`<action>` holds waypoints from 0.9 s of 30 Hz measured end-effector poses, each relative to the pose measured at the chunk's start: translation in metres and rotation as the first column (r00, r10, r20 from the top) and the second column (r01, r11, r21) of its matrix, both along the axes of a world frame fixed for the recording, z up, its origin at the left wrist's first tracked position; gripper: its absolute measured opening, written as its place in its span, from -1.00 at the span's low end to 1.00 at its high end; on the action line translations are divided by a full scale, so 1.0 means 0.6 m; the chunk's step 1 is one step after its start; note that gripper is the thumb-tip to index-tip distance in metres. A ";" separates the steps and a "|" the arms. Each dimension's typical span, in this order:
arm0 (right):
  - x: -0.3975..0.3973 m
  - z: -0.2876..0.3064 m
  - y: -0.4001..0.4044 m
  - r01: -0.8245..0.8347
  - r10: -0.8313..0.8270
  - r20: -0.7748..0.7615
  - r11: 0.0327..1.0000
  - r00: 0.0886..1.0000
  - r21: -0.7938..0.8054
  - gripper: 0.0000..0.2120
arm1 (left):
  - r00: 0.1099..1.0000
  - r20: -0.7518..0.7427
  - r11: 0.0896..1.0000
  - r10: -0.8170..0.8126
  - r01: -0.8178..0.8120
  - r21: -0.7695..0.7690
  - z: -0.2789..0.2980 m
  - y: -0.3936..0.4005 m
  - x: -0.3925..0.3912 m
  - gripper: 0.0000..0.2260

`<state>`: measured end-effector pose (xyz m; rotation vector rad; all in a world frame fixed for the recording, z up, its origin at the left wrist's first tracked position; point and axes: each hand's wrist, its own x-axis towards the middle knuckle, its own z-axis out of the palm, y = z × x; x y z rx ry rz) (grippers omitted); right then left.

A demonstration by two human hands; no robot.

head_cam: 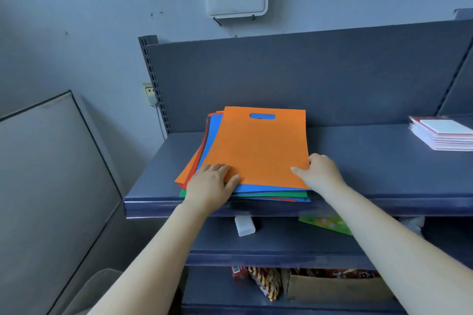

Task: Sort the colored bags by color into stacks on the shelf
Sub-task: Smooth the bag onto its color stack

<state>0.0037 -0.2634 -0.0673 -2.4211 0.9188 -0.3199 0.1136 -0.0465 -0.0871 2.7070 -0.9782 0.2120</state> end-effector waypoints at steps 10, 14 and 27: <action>0.016 -0.028 -0.066 0.092 -0.104 0.399 0.995 0.911 0.050 -0.87 | 0.985 -0.149 0.982 -0.087 0.059 -0.181 0.009 -0.004 0.048 -0.61; 0.015 -0.044 -0.088 0.090 -0.199 0.508 0.969 0.838 0.231 -0.73 | 0.968 -0.233 0.965 0.090 -0.142 -0.219 0.007 0.011 0.079 -0.46; 0.012 -0.015 -0.078 -0.109 -0.293 0.617 0.842 0.730 0.529 -0.63 | 0.898 -0.270 0.811 0.348 -0.433 -0.394 0.038 0.071 0.113 -0.82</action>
